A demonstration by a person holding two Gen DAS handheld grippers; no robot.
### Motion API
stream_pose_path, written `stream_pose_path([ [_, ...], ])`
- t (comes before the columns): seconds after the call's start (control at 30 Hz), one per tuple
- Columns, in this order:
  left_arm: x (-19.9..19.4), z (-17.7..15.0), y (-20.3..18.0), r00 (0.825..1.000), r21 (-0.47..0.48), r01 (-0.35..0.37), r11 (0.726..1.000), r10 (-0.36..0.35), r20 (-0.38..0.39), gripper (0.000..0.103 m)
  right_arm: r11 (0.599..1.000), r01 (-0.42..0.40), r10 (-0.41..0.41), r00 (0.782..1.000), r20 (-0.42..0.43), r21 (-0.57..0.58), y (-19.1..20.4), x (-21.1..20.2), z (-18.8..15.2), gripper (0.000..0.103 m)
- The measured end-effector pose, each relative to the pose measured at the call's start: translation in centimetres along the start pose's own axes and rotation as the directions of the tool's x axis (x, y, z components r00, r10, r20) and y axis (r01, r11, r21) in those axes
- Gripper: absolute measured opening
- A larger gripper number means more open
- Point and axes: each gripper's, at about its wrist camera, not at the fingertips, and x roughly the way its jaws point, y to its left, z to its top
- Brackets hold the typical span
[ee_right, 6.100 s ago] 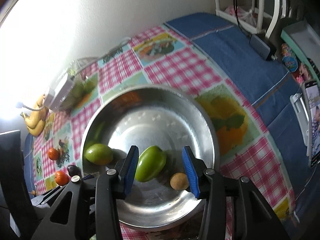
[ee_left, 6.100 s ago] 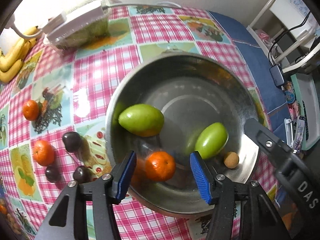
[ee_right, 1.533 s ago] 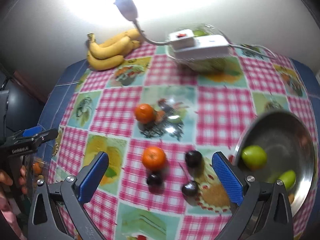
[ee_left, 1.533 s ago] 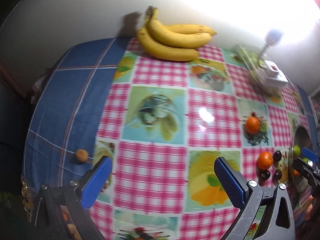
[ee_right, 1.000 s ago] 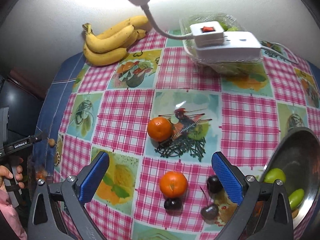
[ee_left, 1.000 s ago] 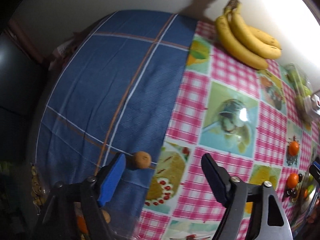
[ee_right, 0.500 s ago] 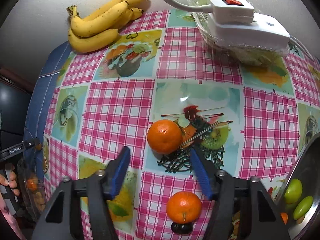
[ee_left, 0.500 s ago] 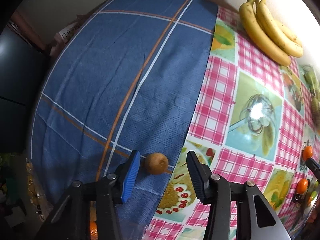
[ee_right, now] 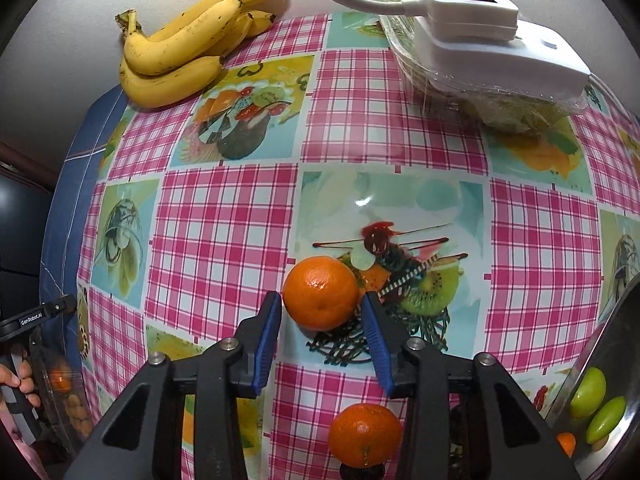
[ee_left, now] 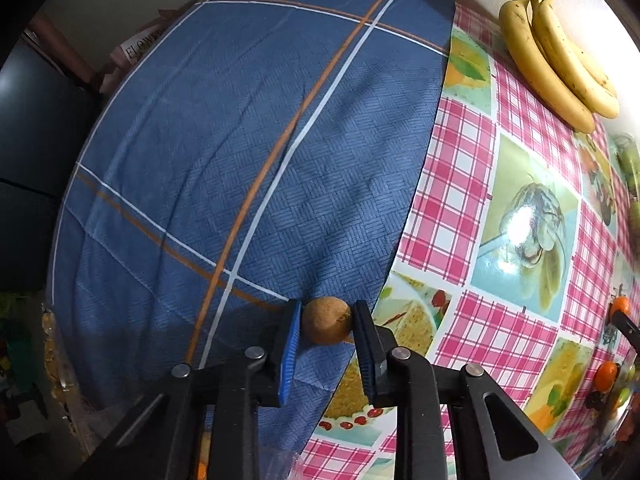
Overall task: Organize fruits
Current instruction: 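Grasp the brown kiwi with the left gripper while the right gripper grasps a tangerine, then carry the kiwi with the left gripper while the right gripper carries the tangerine over the bowl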
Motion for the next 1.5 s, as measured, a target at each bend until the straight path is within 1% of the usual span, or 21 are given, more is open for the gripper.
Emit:
stream_pose_path([
  [0.1, -0.3, 0.0, -0.1, 1.000, 0.004, 0.000, 1.000, 0.000, 0.001, 0.027, 1.000, -0.013, 0.013, 1.000, 0.000, 0.006, -0.2, -0.1, 0.3, 0.038],
  [0.17, -0.1, 0.0, -0.4, 1.000, -0.003, 0.004, 1.000, -0.004, 0.001, 0.027, 1.000, -0.001, 0.001, 1.000, 0.000, 0.009, -0.3, -0.1, 0.4, 0.038],
  [0.27, -0.2, -0.2, -0.4, 1.000, -0.007, 0.003, 1.000, -0.003, 0.003, 0.027, 1.000, -0.007, 0.007, 1.000, -0.001, 0.012, -0.6, -0.2, 0.4, 0.038],
  [0.43, -1.5, -0.9, -0.9, 1.000, -0.006, 0.011, 1.000, -0.011, 0.009, 0.027, 1.000, -0.020, 0.020, 1.000, 0.000, 0.014, -0.8, -1.2, -0.5, 0.038],
  [0.53, -2.5, -1.4, -2.0, 1.000, 0.004, 0.017, 1.000, -0.017, 0.018, 0.027, 1.000, -0.024, 0.024, 1.000, 0.012, 0.012, -1.0, -2.5, -1.1, 0.038],
  [0.7, -4.3, -2.8, -4.4, 0.999, 0.032, 0.040, 0.999, -0.041, 0.035, 0.027, 1.000, 0.001, -0.001, 1.000, 0.016, 0.005, -1.6, -4.7, -2.2, 0.038],
  [0.83, -5.7, -4.0, -7.1, 0.997, 0.074, 0.055, 0.996, -0.058, 0.045, 0.027, 1.000, 0.002, -0.002, 1.000, 0.020, 0.006, -2.3, -6.4, -3.4, 0.038],
  [0.97, -7.3, -5.2, -10.5, 0.994, 0.116, 0.083, 0.990, -0.089, 0.055, 0.027, 1.000, 0.003, -0.004, 0.999, 0.035, 0.013, -3.1, -8.1, -4.4, 0.038],
  [1.07, -8.4, -5.8, -12.9, 0.993, 0.155, 0.101, 0.983, -0.111, 0.052, 0.027, 1.000, 0.016, -0.017, 0.999, 0.047, 0.011, -3.8, -9.3, -5.4, 0.038],
  [1.13, -8.9, -5.7, -13.8, 0.992, 0.177, 0.109, 0.978, -0.120, 0.051, 0.027, 1.000, 0.018, -0.018, 0.998, 0.052, 0.015, -4.3, -10.0, -6.1, 0.038],
  [1.2, -9.4, -6.3, -15.3, 0.990, 0.206, 0.124, 0.971, -0.136, 0.046, 0.027, 0.999, 0.023, -0.024, 0.998, 0.061, 0.023, -5.2, -10.8, -7.0, 0.038],
  [1.33, -9.7, -7.6, -18.6, 0.986, 0.267, 0.144, 0.953, -0.160, 0.037, 0.027, 0.998, 0.059, -0.062, 0.995, 0.084, 0.030, -6.5, -11.7, -8.5, 0.038],
  [1.5, -9.8, -9.4, -23.3, 0.983, 0.331, 0.171, 0.928, -0.184, 0.006, 0.027, 0.993, 0.084, -0.091, 0.991, 0.094, 0.081, -9.0, -12.3, -10.1, 0.038],
])
